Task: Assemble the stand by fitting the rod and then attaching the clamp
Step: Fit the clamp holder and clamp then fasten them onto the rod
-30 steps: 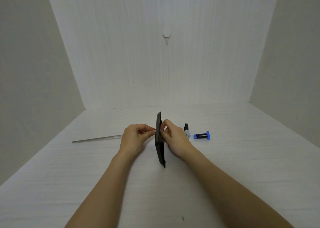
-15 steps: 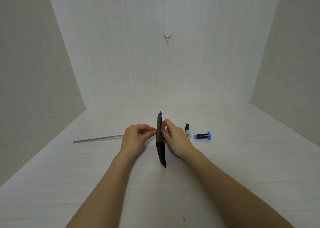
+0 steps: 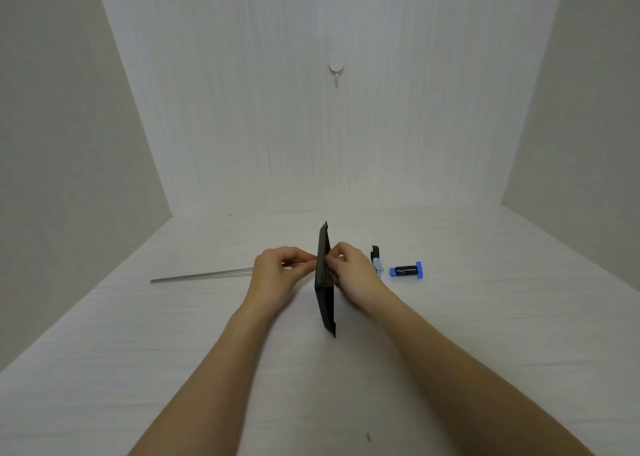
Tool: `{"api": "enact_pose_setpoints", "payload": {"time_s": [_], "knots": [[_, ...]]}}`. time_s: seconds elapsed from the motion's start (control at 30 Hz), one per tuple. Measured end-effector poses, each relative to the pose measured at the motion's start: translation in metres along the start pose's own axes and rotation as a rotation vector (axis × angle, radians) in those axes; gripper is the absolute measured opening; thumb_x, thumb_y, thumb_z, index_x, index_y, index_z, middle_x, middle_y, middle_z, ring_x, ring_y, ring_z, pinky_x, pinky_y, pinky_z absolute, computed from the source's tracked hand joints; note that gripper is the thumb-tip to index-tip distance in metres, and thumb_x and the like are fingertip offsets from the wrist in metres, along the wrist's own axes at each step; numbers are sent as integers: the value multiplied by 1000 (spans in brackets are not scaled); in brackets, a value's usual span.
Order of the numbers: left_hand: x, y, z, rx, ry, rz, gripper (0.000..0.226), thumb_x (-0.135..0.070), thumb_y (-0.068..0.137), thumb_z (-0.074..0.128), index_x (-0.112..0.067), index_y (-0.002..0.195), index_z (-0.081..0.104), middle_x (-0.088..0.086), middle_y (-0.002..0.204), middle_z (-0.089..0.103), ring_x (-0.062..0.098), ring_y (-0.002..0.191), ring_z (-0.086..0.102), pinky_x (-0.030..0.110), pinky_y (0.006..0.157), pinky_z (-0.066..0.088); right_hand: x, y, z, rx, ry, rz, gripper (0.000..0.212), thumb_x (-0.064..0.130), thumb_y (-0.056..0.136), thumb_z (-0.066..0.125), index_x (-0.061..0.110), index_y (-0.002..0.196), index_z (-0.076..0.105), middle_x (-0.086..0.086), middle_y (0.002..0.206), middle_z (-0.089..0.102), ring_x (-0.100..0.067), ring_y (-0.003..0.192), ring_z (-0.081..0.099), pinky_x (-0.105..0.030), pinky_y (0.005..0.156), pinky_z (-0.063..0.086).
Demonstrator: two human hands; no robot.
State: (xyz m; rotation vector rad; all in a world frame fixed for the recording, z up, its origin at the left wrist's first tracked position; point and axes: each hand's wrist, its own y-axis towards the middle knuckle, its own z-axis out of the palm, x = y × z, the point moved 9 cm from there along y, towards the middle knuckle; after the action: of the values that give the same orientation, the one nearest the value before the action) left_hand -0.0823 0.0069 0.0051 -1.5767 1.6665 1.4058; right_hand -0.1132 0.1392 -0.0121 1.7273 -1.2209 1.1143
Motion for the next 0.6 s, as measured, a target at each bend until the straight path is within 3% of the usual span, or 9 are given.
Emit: {"api": "enact_pose_setpoints", "payload": {"time_s": [0.13, 0.23, 0.33, 0.4, 0.47, 0.53, 0.6], "knots": [[-7, -2, -7, -90, 139, 10, 4, -26, 74, 74, -28, 72, 71, -10, 81, 68, 4, 82, 58, 17, 68, 42, -2, -1, -5, -14, 85, 12, 14, 19, 92, 48, 9, 83, 51, -4, 62, 54, -16, 53, 46, -29, 58, 37], [-8, -5, -25, -260, 263, -78, 32, -31, 80, 61, -13, 54, 65, 4, 56, 64, 15, 55, 54, 25, 53, 38, -1, -1, -8, -25, 41, 3, 17, 23, 93, 47, 11, 82, 51, -2, 63, 56, -14, 53, 48, -28, 59, 39], [5, -9, -19, -146, 383, -283, 52, -38, 86, 48, -12, 47, 68, 1, 45, 64, 15, 55, 60, 25, 55, 41, 0, -1, -10, -39, 21, 2, 15, 23, 92, 48, 10, 88, 53, -4, 69, 58, -14, 55, 49, -25, 57, 39], [17, -12, -6, -38, 270, -408, 54, -43, 88, 47, -7, 55, 70, 4, 45, 66, 15, 50, 61, 27, 57, 43, -1, 0, -14, -70, 75, 15, 16, 23, 92, 49, 9, 99, 53, -7, 77, 61, -14, 56, 51, -22, 53, 41], [27, -15, 3, -30, -4, -519, 49, -40, 89, 53, -1, 62, 67, 12, 48, 66, 20, 42, 60, 28, 56, 48, -1, 0, -14, -51, 171, 35, 23, 22, 92, 50, 12, 113, 49, -10, 82, 60, -14, 54, 52, -18, 45, 42], [33, -16, 6, -64, -226, -584, 41, -32, 89, 58, 6, 75, 67, 20, 65, 69, 28, 54, 65, 35, 69, 57, -1, 1, -9, -10, 179, 30, 31, 22, 93, 50, 19, 123, 46, -9, 80, 59, -15, 53, 53, -20, 46, 44], [35, -17, 11, -69, -359, -606, 34, -24, 90, 58, 9, 85, 66, 19, 73, 70, 26, 57, 68, 31, 63, 59, 0, 1, -4, 18, 151, 11, 36, 22, 92, 51, 23, 128, 47, -5, 76, 59, -16, 54, 55, -25, 52, 47]]}}
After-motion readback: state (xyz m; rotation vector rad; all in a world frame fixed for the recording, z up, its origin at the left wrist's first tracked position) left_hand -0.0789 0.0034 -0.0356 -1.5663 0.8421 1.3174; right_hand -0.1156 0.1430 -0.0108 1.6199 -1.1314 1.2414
